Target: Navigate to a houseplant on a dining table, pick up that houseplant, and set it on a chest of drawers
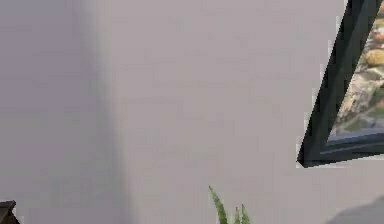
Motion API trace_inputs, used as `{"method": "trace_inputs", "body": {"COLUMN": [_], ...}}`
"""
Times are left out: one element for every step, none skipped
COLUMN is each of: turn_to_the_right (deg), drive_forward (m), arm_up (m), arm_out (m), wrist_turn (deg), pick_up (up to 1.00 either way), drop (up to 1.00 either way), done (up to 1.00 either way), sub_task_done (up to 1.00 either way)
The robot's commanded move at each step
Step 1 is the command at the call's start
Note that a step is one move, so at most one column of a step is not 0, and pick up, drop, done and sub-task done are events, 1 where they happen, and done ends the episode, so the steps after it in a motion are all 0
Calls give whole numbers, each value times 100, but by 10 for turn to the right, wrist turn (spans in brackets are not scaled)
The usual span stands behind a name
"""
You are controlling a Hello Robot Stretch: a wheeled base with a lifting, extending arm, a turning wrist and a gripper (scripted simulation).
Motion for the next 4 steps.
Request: {"method": "trace_inputs", "body": {"turn_to_the_right": [-450,-210,450,450], "drive_forward": [0,0,0,0], "arm_up": [0,0,0,0], "arm_out": [0,0,0,0], "wrist_turn": [0,0,0,0], "pick_up": [0,0,0,0], "drop": [0,0,0,0], "done": [0,0,0,0], "sub_task_done": [0,0,0,0]}}
